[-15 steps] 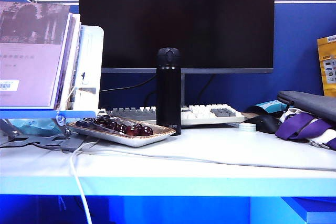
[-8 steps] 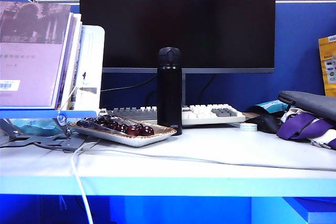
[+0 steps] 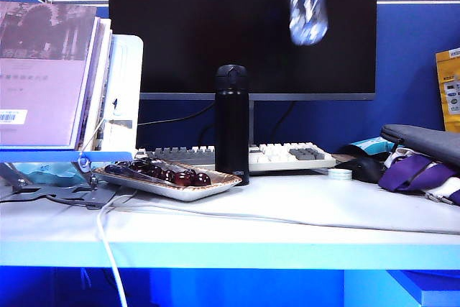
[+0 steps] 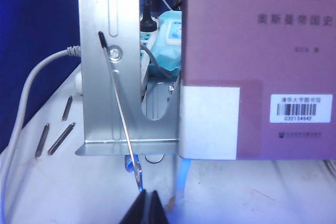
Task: Pick up the mineral water bottle and place it vertically to the right of the black thermos cup.
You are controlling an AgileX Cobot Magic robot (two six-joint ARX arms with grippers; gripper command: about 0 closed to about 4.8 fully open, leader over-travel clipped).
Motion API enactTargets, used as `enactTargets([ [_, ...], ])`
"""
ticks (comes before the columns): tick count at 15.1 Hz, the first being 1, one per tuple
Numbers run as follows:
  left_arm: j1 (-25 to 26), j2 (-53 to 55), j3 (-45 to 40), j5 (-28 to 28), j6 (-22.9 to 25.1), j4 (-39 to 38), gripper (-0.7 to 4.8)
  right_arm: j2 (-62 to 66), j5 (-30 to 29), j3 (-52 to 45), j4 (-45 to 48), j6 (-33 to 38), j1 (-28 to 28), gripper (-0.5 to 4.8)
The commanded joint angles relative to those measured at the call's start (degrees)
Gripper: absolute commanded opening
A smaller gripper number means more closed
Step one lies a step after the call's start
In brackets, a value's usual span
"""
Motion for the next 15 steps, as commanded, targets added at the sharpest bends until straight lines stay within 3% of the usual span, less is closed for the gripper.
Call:
enactTargets([
  [1, 0.0, -0.2, 0.0, 0.0, -0.2, -0.7, -0.06, 1.5, 0.7, -6.4, 12.6, -0.2, 0.6, 1.44],
  [6, 0.0, -0.2, 0.0, 0.0, -0.2, -0.7, -0.05, 4.7, 5.1, -19.9, 31.2, -0.1, 1.7, 1.45],
  [10, 0.0, -0.2, 0.0, 0.0, -0.2, -0.7, -0.05, 11.6, 6.1, -20.3, 36.3, -0.5, 2.9, 1.45],
  [15, 0.0, -0.2, 0.0, 0.0, -0.2, -0.7, -0.05, 19.9, 5.9, -20.3, 51.7, -0.5, 2.9, 1.51],
])
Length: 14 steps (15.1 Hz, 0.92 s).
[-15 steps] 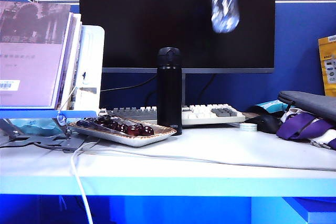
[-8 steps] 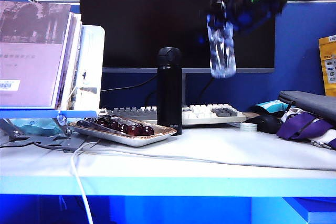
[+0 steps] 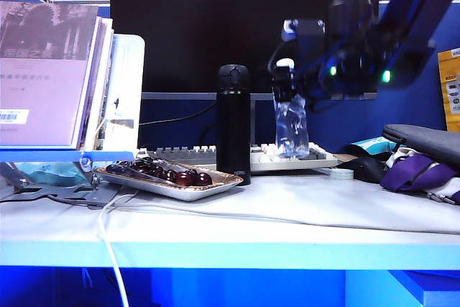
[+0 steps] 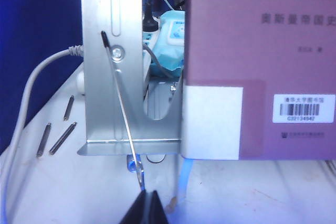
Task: Pick up the mineral water bottle and place it vertically to the right of the black thermos cup.
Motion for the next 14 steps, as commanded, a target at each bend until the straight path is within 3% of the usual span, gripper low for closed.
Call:
enactTargets([
  [1, 0.0, -0.2, 0.0, 0.0, -0.2, -0.7, -0.05, 2.6, 0.0, 0.7, 14.5, 0.0, 0.1, 1.6],
  [4, 0.0, -0.2, 0.0, 0.0, -0.2, -0.7, -0.05, 5.6, -0.5, 0.8, 18.3, 0.0, 0.1, 1.72],
  [7, 0.0, -0.2, 0.0, 0.0, -0.2, -0.7, -0.05, 8.3, -6.1, 4.3, 17.8, 0.1, 0.1, 1.71],
  [14, 0.0, -0.2, 0.0, 0.0, -0.2, -0.7, -0.05, 11.0, -7.8, 8.5, 6.6, 0.4, 0.1, 1.71],
])
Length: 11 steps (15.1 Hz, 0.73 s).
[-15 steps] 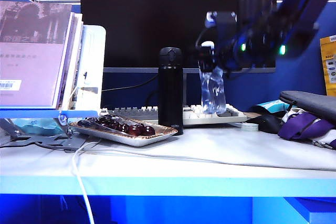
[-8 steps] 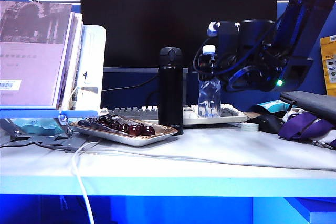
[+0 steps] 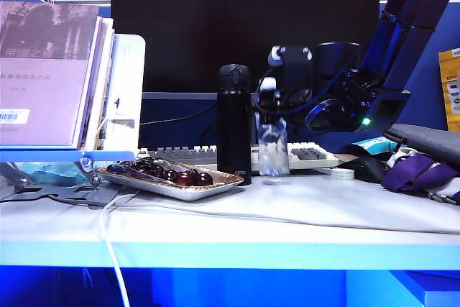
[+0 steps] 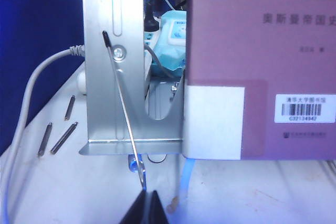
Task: Pick up the mineral water bottle and place it vertically to the right of the black thermos cup.
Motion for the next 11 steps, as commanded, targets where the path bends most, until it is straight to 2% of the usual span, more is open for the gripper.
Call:
enactTargets([
  [1, 0.0, -0.2, 0.0, 0.0, -0.2, -0.7, -0.05, 0.3, -0.1, 1.0, 1.4, 0.2, 0.0, 1.71],
  [10, 0.0, -0.2, 0.0, 0.0, -0.2, -0.7, -0.05, 3.9, 0.2, 4.6, 4.9, 0.2, -0.1, 1.79],
  [11, 0.0, -0.2, 0.0, 0.0, -0.2, -0.7, -0.05, 3.9, 0.3, 4.6, 4.9, 0.3, -0.1, 2.74],
])
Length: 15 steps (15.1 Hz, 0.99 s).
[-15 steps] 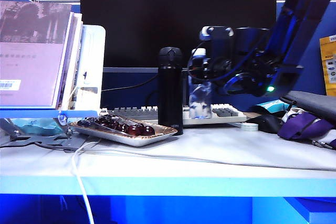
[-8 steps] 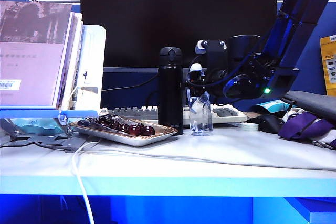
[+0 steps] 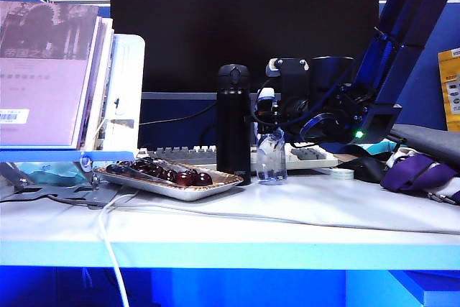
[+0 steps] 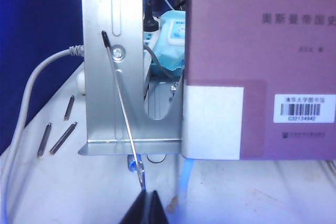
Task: Pick up the mineral water bottle and place it vertically to the right of the black thermos cup.
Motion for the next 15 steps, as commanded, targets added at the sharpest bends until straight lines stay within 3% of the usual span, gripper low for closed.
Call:
enactTargets([
  [1, 0.0, -0.2, 0.0, 0.0, -0.2, -0.7, -0.05, -0.5, 0.1, 0.6, 3.5, 0.2, 0.0, 3.28],
  [15, 0.0, -0.2, 0.0, 0.0, -0.2, -0.7, -0.05, -4.2, 0.0, 0.5, 6.8, 0.3, -0.1, 3.42],
])
